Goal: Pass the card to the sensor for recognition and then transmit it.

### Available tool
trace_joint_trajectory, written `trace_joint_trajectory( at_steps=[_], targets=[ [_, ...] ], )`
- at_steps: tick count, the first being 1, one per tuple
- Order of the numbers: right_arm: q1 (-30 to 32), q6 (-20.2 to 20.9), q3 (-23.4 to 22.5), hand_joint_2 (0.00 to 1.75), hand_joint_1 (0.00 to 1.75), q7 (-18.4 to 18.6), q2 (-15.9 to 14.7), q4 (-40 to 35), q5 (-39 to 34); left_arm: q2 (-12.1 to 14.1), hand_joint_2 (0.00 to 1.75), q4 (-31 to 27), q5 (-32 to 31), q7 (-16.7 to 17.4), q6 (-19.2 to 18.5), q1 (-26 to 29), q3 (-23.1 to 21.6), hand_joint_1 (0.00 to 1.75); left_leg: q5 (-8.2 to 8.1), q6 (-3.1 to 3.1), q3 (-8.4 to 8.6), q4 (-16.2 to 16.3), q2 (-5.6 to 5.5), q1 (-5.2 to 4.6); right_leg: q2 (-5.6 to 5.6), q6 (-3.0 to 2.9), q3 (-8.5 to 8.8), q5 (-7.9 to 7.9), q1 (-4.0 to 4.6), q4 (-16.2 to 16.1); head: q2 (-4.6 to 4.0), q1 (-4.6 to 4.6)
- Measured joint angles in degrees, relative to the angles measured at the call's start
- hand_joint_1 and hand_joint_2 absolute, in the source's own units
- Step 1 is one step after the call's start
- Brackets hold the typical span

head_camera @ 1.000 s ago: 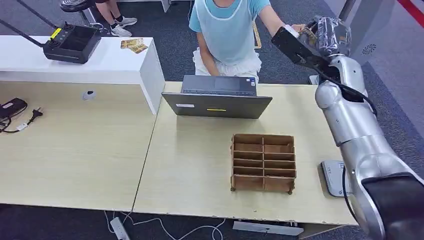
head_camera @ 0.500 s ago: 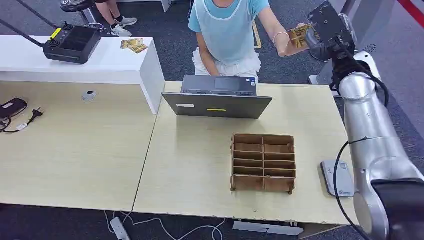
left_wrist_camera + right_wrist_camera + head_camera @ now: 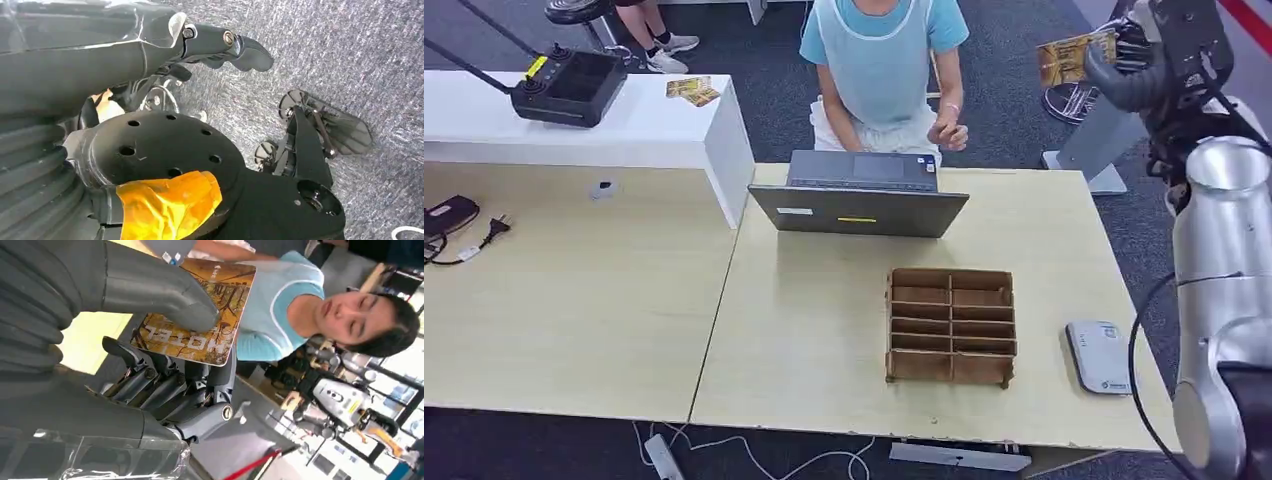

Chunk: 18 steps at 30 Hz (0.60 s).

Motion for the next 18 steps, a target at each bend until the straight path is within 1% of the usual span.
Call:
trace_joint_trajectory(
  at_steps=[2,6,8,11,14,18],
  targets=[
    [0.0,1.9,-0.3,1.75,1.75,0.0,-1.2,0.0,-2.5,0.0,1.75,0.0,0.2,-0.2,0.2,0.0,0.1,0.0,-0.01,0.01,0.01,0.0,0.0,-0.01,0.02,0.0,-0.01,0.0,-0.01,0.0,0.0,0.0],
    [0.4,8.2,-1.0,1.75,1.75,0.1,-5.6,0.1,-11.4,0.0,1.75,0.2,1.0,-0.5,0.3,0.0,0.9,0.0,-0.04,0.05,-0.04,0.1,-0.07,0.0,-0.08,0.01,-0.01,-0.01,-0.01,0.0,0.0,0.0],
    [1.2,11.6,-1.2,1.75,1.75,0.1,-8.8,0.2,-16.4,0.0,1.75,0.2,1.2,-0.7,0.3,0.0,1.0,0.0,-0.05,0.07,-0.1,0.1,-0.12,0.0,-0.15,0.02,0.0,-0.02,0.0,0.0,0.0,0.0],
    [2.8,15.1,-1.4,1.75,1.75,0.7,-13.2,0.4,-22.6,0.0,1.75,0.2,1.4,-1.0,0.3,0.1,1.4,0.0,-0.09,0.13,-0.11,0.1,-0.12,-0.01,-0.13,0.03,-0.01,-0.02,-0.01,0.0,0.0,0.0],
    [5.5,17.7,-1.4,1.75,1.75,0.8,-18.1,0.2,-30.3,0.0,1.75,0.2,1.7,-1.1,0.2,0.1,1.9,0.0,-0.14,0.2,-0.14,0.2,-0.17,0.0,-0.17,0.05,0.02,-0.03,0.0,-0.1,0.0,0.02],
    [11.1,18.6,-1.9,1.75,1.75,1.0,-23.3,-1.4,-37.4,0.0,1.75,0.2,1.8,-1.1,0.2,0.2,2.2,0.0,-0.19,0.27,-0.14,0.2,-0.15,-0.01,-0.18,0.05,0.02,-0.03,0.0,-0.1,0.0,0.0]
  ],
)
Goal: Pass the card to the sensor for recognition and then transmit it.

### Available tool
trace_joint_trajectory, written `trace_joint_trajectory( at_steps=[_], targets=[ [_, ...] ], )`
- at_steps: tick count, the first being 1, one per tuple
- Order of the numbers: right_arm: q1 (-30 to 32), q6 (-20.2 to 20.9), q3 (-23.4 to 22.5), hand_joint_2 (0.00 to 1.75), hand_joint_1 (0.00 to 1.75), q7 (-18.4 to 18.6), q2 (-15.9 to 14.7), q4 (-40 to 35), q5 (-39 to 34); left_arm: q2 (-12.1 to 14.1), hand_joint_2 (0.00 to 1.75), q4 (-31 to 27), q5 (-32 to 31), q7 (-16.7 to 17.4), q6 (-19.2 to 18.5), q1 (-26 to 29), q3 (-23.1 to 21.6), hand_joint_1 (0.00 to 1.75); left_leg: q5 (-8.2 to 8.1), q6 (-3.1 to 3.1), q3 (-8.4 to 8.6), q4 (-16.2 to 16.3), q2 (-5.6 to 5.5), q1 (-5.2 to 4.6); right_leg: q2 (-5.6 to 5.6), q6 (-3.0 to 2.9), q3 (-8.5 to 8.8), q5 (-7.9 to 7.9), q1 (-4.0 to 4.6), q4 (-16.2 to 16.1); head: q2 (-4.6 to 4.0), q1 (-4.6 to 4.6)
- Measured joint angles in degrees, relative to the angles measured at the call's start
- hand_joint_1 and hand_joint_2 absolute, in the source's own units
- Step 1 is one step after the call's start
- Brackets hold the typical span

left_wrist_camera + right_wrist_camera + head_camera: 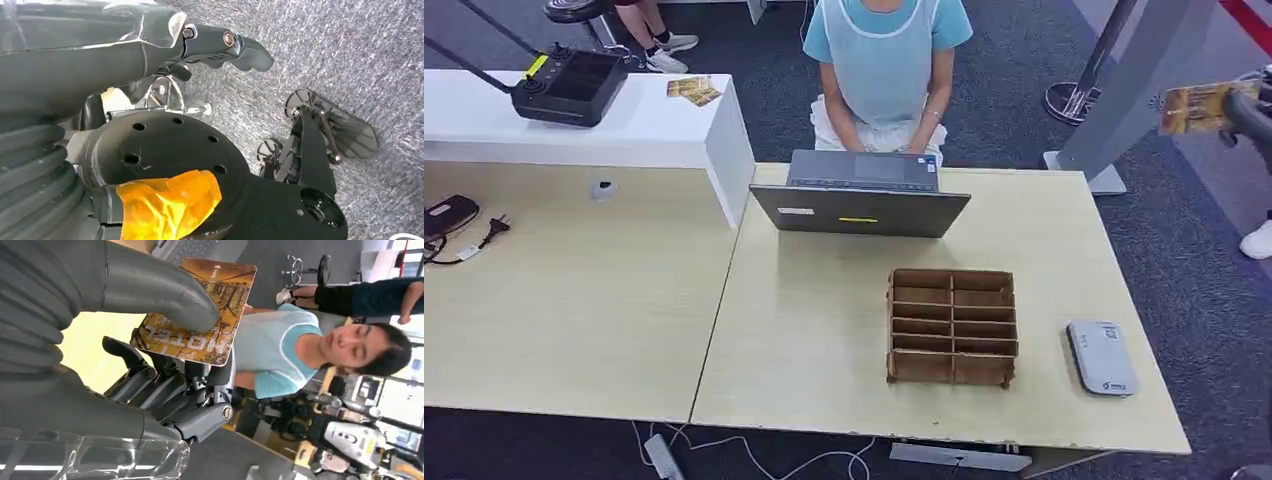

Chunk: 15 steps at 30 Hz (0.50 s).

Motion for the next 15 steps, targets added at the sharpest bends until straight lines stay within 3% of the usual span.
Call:
trace_joint_trajectory(
  at_steps=[8,15],
  targets=[
    [12.7,0.1,-3.0,1.75,1.75,1.7,-7.6,-6.6,-8.6,0.0,1.75,0.0,0.0,0.0,0.0,0.0,0.8,0.0,-0.02,0.03,-0.01,0.0,0.01,0.0,0.01,0.01,-0.01,-0.01,0.0,0.0,0.0,0.0],
    [20.4,-0.2,-5.3,1.75,1.75,2.8,-11.4,-10.9,-11.1,0.0,1.75,0.0,0.0,-0.1,0.1,0.0,1.1,0.0,-0.02,0.03,0.0,0.0,0.05,0.0,0.03,0.01,-0.01,-0.01,0.0,0.0,0.0,0.0]
  ],
)
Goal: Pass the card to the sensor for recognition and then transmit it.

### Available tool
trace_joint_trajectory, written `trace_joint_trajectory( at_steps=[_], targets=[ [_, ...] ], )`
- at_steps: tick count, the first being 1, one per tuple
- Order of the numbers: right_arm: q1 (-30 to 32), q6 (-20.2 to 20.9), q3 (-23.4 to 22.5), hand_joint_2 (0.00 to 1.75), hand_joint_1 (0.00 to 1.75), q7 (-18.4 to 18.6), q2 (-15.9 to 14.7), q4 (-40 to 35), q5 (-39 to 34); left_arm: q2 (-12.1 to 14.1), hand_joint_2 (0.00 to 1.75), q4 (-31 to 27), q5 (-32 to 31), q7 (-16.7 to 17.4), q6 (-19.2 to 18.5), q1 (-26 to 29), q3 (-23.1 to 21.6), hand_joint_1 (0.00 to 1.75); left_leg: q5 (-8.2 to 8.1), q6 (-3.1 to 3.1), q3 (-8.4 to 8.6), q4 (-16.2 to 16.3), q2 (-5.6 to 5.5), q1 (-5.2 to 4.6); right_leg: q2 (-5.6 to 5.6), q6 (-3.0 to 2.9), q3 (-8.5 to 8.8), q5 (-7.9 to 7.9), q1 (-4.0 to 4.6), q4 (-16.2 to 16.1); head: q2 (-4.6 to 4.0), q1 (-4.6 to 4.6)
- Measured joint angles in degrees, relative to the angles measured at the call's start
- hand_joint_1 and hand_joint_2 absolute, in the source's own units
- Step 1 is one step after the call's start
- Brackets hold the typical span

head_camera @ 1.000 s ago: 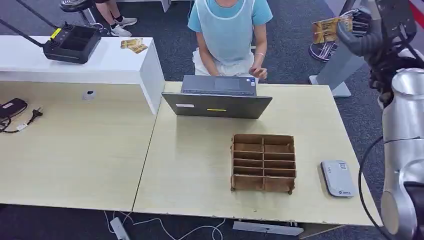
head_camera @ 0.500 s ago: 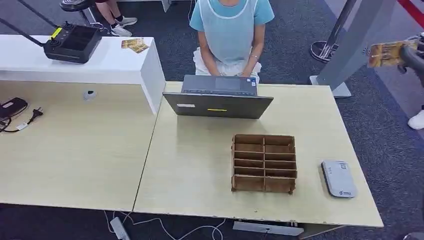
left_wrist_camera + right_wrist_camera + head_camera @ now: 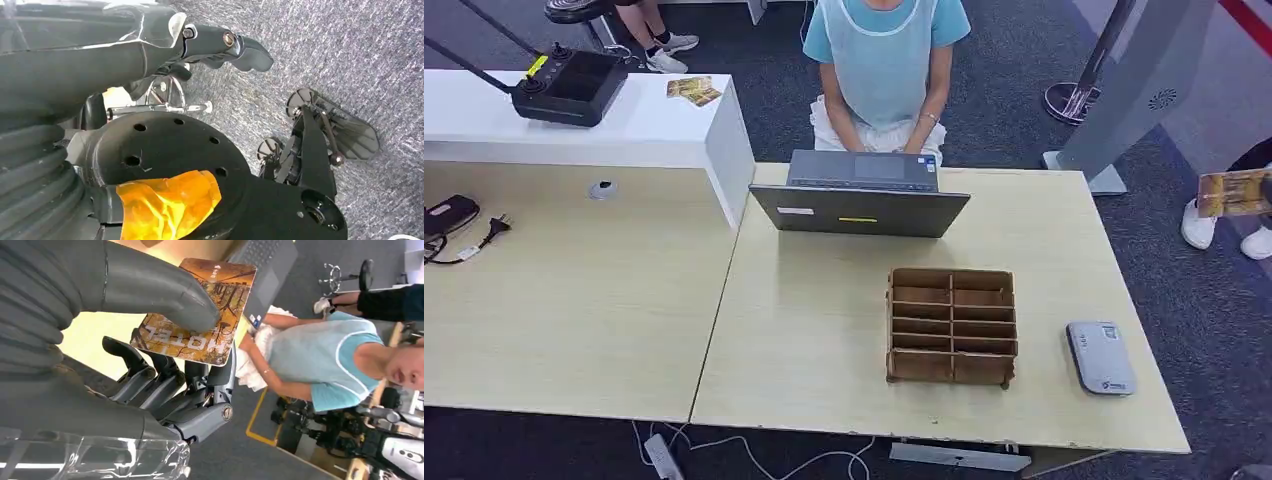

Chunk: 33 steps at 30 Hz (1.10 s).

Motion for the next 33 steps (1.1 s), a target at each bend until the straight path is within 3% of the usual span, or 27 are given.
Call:
trace_joint_trajectory(
  at_steps=[10,33],
  targets=[
    [10.9,-1.3,-4.3,1.75,1.75,-0.1,-1.2,-2.5,0.1,0.0,1.75,0.0,-0.7,0.0,0.1,0.0,0.1,0.0,-0.02,0.03,-0.02,0.0,0.03,-0.02,0.0,0.0,0.0,0.0,-0.01,0.0,0.0,-0.02],
    [18.9,-2.1,-7.9,1.75,1.75,-1.8,0.3,-3.0,5.7,0.0,1.75,0.1,-1.0,-0.5,0.0,0.0,0.1,0.0,-0.02,0.03,0.0,0.0,0.05,-0.01,0.04,0.0,0.0,0.0,-0.01,0.0,0.0,-0.02]
  ],
)
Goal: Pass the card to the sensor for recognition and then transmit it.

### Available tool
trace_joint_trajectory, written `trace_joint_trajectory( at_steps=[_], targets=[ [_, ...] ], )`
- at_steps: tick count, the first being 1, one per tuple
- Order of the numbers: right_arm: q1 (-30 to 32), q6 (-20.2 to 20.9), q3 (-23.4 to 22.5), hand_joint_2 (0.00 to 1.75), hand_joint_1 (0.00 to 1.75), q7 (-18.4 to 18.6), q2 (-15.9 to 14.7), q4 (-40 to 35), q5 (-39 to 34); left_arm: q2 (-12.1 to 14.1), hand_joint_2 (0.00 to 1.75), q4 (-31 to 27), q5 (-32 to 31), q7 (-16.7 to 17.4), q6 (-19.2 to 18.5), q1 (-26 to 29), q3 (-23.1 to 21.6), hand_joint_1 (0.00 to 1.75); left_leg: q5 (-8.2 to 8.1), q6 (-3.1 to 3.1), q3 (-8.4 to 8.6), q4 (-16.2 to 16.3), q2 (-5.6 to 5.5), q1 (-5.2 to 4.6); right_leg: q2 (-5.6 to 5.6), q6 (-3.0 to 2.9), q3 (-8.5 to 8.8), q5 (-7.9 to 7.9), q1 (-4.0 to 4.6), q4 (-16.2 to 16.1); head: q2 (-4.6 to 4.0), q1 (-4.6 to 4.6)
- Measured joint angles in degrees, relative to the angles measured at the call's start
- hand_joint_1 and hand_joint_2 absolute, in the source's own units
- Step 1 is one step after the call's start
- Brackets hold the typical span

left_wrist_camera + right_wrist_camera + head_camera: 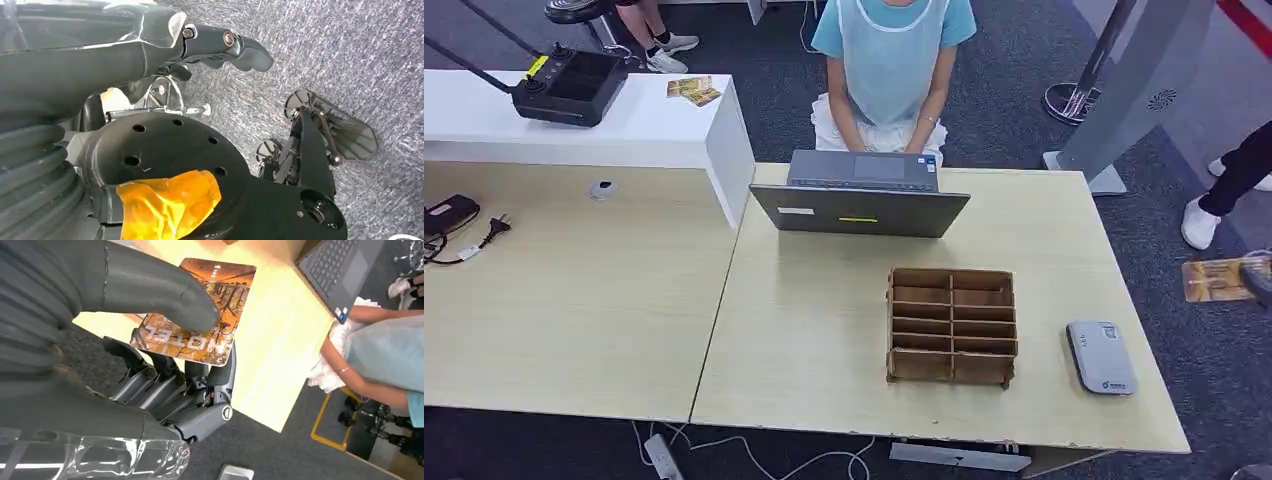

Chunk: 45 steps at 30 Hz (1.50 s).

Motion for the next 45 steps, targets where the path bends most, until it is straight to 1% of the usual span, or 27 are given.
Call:
trace_joint_trajectory(
  at_steps=[15,18,21,26,36,43,45],
  targets=[
    [1.7,-0.4,-0.2,1.75,1.75,-0.7,2.5,0.2,4.4,0.0,1.75,0.1,0.0,0.0,-0.3,0.0,0.0,0.0,0.0,0.0,-0.01,0.0,0.0,0.0,0.0,0.0,0.0,0.0,0.0,0.0,0.0,0.02],
    [1.9,-0.4,-0.1,1.75,1.75,-1.1,3.4,0.2,5.5,0.0,1.75,0.2,-0.1,0.0,-0.5,0.0,0.0,0.0,0.0,0.0,0.0,0.0,0.0,0.0,-0.01,0.0,0.0,0.0,0.0,0.0,0.0,0.0],
    [2.2,-0.4,0.2,1.75,1.75,-2.4,4.3,0.3,7.0,0.0,1.75,0.2,-0.1,0.0,-0.5,0.0,0.0,0.0,0.0,0.0,0.0,0.0,0.0,0.0,-0.01,0.0,0.0,0.0,0.0,0.0,0.0,0.02],
    [2.9,-1.1,0.8,1.75,1.75,-3.7,6.5,0.8,9.0,0.0,1.75,0.2,-0.3,0.0,-0.5,0.0,0.0,0.0,0.0,0.0,0.0,0.0,0.0,0.0,0.0,0.0,0.0,0.0,0.0,0.0,0.0,0.0],
    [3.5,-2.5,1.7,1.75,1.75,-4.8,9.9,2.3,12.9,0.0,1.75,0.2,-0.6,0.0,-0.5,0.0,0.0,0.0,0.0,0.0,0.0,0.0,0.01,0.0,0.0,0.0,0.0,-0.01,0.0,0.0,0.0,0.0],
    [3.8,-3.5,1.8,1.75,1.75,-4.9,11.4,3.1,13.9,0.0,1.75,0.2,-0.6,0.0,-0.5,0.0,0.0,0.0,0.0,0.0,0.0,0.0,0.01,0.0,0.01,0.0,0.0,-0.01,0.0,0.0,0.0,0.0],
    [3.8,-4.5,1.8,1.75,1.75,-4.8,11.8,3.5,15.1,0.0,1.75,0.2,-0.7,0.0,-0.5,0.0,0.0,0.0,0.0,0.0,0.0,0.0,0.01,0.0,0.0,0.0,0.0,-0.01,0.01,0.0,0.0,0.02]
  ],
)
